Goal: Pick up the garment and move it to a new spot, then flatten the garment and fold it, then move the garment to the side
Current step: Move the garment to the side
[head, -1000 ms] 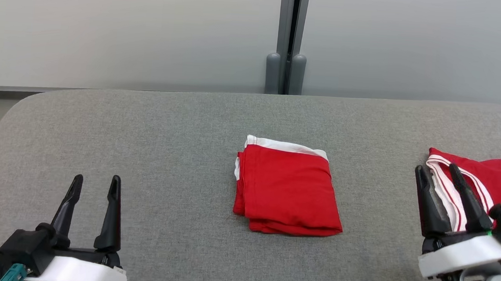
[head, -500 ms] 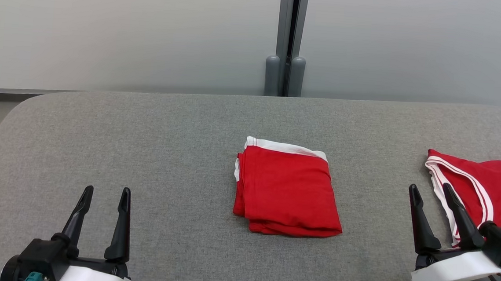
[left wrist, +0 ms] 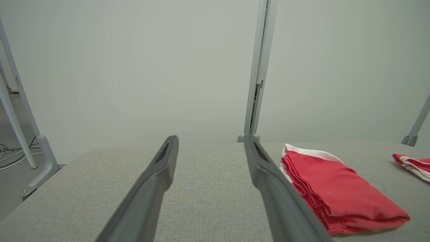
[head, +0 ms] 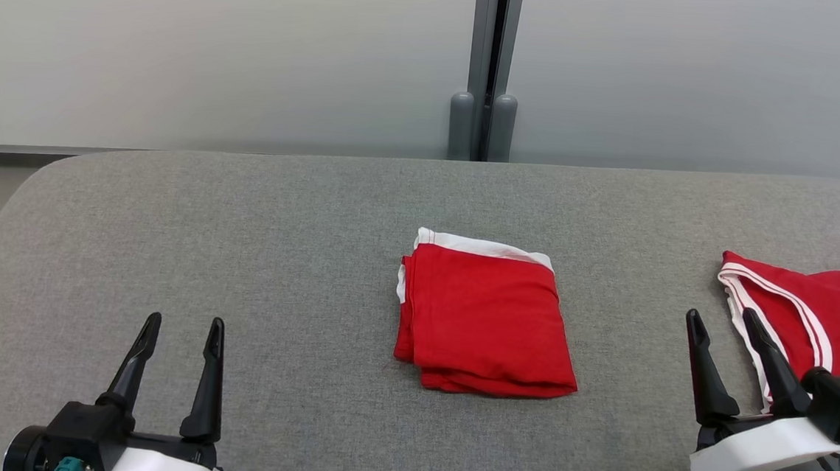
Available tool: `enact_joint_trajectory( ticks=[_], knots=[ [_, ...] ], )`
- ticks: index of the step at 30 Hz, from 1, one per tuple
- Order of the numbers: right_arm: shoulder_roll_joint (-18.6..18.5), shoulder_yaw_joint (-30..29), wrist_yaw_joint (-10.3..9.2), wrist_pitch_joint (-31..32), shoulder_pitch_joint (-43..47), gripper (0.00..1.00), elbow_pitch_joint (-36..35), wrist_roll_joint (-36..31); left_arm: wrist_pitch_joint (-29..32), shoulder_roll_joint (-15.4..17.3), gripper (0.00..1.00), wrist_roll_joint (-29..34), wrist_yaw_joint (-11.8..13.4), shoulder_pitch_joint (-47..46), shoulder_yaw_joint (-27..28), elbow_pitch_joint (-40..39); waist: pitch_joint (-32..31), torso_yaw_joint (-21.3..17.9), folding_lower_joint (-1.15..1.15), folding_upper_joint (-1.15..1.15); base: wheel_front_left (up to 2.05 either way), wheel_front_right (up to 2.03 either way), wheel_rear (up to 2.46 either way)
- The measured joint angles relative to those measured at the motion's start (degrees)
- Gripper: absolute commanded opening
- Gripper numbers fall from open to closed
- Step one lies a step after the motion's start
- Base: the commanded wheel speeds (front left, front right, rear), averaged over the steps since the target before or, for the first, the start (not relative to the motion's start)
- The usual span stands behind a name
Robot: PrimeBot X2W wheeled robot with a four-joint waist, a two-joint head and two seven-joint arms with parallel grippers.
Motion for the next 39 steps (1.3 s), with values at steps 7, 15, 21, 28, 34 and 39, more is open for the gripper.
enact_joint_trajectory(
  ticks=[7, 15, 21, 28, 34, 39],
  knots=[
    [1.4, -0.7, 0.00, 0.8, -0.1, 1.00, 0.6, 0.1, 0.0, -0.5, 1.00, 0.4, -0.5, -0.2, 0.3, 0.3, 0.2, 0.4, 0.00, 0.00, 0.00, 0.00, 0.00],
    [1.9, 1.4, 0.00, 9.8, -5.2, 1.00, 6.2, 1.1, 0.0, -1.9, 1.00, 0.4, -1.6, -1.5, -0.5, 1.5, 1.1, 3.7, 0.00, 0.00, 0.00, 0.00, 0.00],
    [2.0, 2.4, 0.00, 16.9, -11.3, 1.00, 13.2, 3.3, 0.0, -1.7, 1.00, 0.3, -2.3, -1.6, -0.8, 2.3, 1.0, 7.6, 0.00, 0.00, 0.00, 0.00, 0.00],
    [1.5, -0.4, 0.00, 26.9, -18.8, 1.00, 24.9, 6.8, 0.3, -1.4, 1.00, 0.1, -2.8, -2.5, -1.3, 2.5, 2.1, 11.9, 0.00, 0.00, 0.00, 0.00, 0.00],
    [2.0, -4.1, 0.00, 34.4, -22.4, 1.00, 33.0, 9.3, 0.5, -1.4, 1.00, -0.1, -3.0, -3.0, -1.8, 2.4, 3.6, 15.1, 0.00, 0.00, 0.00, 0.00, 0.00],
    [2.4, -6.7, 0.00, 36.2, -23.5, 1.00, 37.8, 10.1, 0.6, -1.3, 1.00, -0.3, -3.0, -3.8, -1.9, 2.4, 5.0, 17.0, 0.00, 0.00, 0.00, 0.00, 0.00]
  ],
)
